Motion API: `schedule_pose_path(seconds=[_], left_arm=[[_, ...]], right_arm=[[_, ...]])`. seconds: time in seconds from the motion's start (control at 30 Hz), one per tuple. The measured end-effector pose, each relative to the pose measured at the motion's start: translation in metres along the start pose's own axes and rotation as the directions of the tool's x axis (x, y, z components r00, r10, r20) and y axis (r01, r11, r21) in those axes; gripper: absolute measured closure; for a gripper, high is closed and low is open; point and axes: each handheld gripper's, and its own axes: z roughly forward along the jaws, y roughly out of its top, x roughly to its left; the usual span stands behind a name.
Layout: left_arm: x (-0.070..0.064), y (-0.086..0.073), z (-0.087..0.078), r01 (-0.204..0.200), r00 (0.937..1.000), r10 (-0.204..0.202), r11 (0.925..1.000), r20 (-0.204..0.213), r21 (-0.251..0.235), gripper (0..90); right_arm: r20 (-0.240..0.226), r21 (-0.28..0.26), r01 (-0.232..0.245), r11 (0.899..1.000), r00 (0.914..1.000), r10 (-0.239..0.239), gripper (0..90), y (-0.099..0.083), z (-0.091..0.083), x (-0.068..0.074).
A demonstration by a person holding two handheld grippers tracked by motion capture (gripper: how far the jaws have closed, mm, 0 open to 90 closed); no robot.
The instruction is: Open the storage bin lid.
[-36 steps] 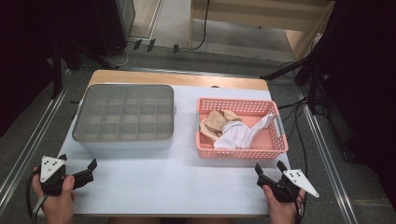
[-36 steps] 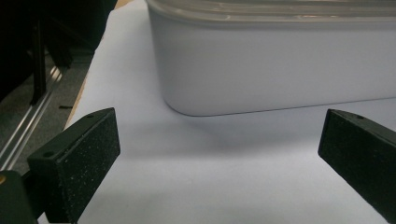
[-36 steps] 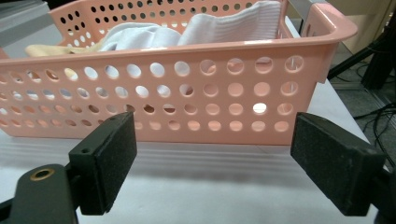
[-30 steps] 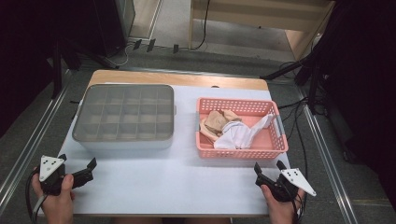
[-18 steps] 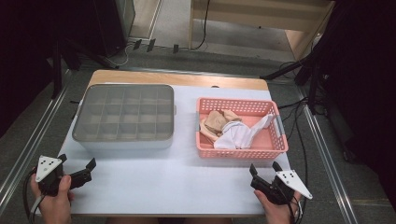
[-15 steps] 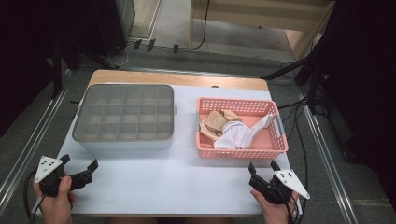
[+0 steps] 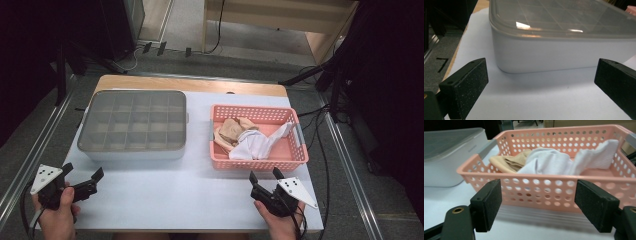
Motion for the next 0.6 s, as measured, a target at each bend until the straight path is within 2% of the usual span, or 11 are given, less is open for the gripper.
schedule_pose_path(seconds=[0.17, 0.47, 0.6], left_arm=[[0.002, 0.007, -0.004, 0.017, 0.9996, -0.017, 0.9998, 0.021, -0.009, 0.0], [0.001, 0.013, -0.003, -0.004, 0.9999, 0.004, 1.0000, 0.010, -0.001, 0.0], [0.005, 0.016, -0.003, 0.015, 0.9999, -0.015, 0.9999, 0.005, -0.006, 0.0]], right_arm=[[-0.024, 0.004, 0.040, 0.999, 0.9989, -0.040, 22.5, 0.007, 0.002, 0.017], [-0.067, 0.001, 0.067, 0.998, 0.9955, -0.067, 25.3, 0.018, 0.012, 0.042], [-0.078, 0.002, 0.086, 0.996, 0.9933, -0.086, 25.7, 0.020, 0.018, 0.054]])
